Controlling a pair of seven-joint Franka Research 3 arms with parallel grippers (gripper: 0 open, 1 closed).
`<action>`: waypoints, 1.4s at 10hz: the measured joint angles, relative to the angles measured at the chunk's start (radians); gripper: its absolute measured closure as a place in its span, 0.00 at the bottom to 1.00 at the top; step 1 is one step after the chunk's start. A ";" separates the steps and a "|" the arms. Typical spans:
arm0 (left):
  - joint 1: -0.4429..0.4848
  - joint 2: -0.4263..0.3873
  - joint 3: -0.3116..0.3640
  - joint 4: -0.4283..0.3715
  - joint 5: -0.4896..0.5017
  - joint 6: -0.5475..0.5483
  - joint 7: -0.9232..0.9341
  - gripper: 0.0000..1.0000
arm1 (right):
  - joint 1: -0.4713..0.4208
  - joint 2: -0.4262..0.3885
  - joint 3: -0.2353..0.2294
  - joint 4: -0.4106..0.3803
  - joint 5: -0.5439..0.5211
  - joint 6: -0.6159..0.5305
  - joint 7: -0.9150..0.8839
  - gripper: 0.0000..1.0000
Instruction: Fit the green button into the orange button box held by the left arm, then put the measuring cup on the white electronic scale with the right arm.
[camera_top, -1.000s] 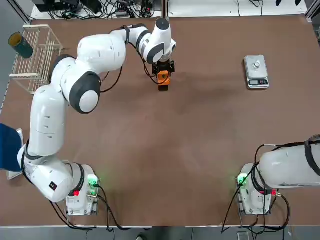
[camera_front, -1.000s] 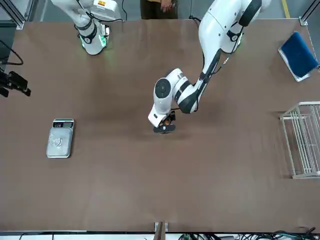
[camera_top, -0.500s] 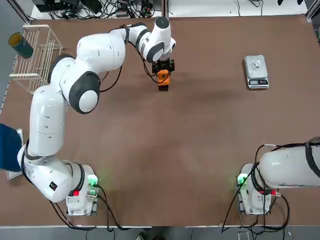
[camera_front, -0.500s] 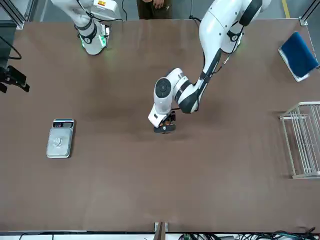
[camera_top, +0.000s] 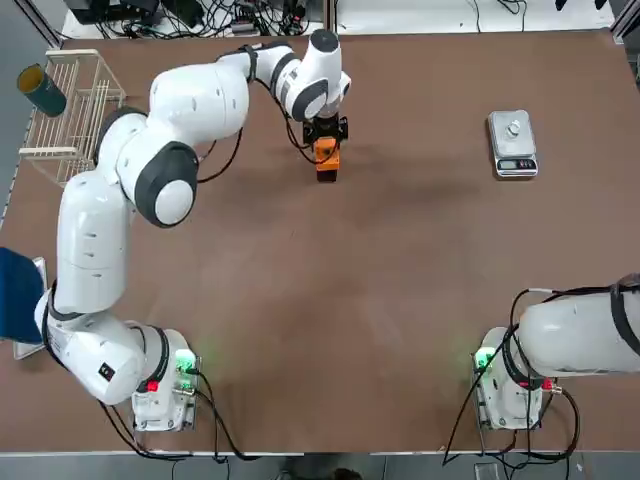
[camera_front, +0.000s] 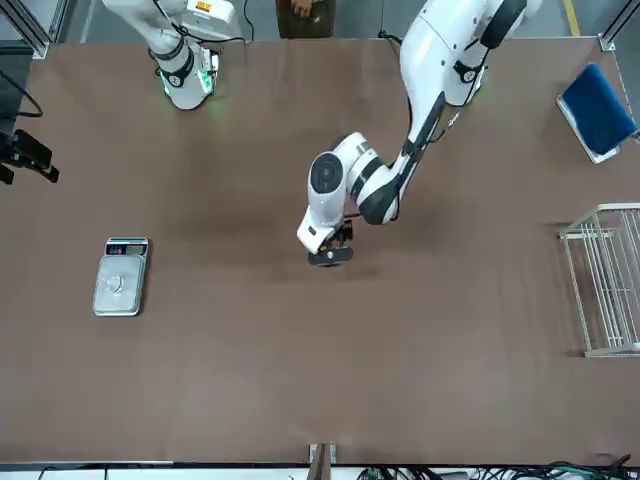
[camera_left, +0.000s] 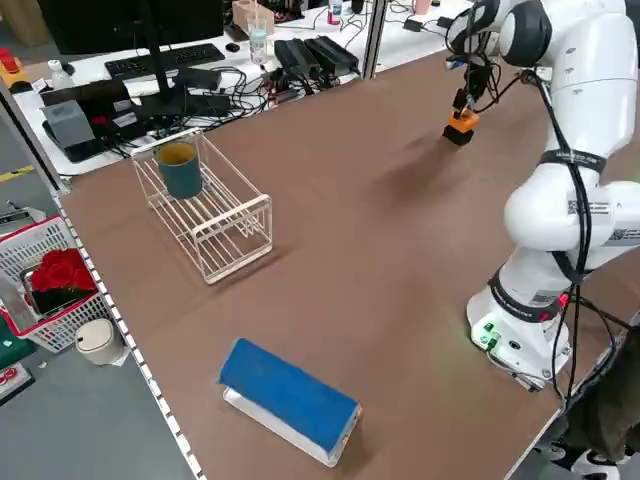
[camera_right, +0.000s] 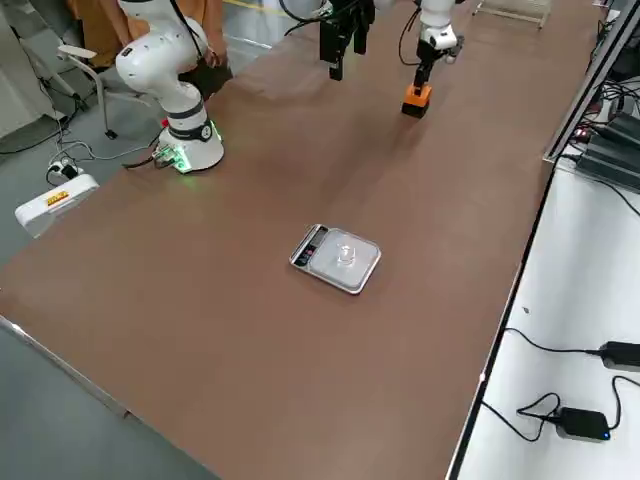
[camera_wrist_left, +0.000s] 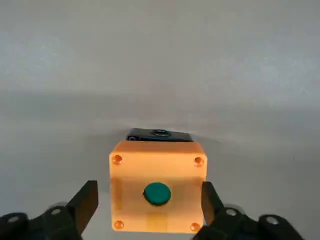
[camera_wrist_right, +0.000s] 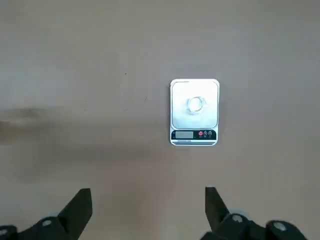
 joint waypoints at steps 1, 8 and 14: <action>0.000 -0.004 0.000 0.000 0.000 0.000 -0.001 0.25 | 0.000 0.000 0.000 -0.001 0.000 0.001 0.000 0.00; 0.000 -0.016 -0.002 0.000 0.000 -0.001 -0.065 0.99 | -0.001 0.003 0.049 -0.007 -0.038 0.065 0.014 0.00; -0.013 -0.016 -0.004 -0.008 0.000 -0.003 -0.058 0.99 | -0.001 0.003 0.090 -0.014 -0.077 0.075 0.015 0.00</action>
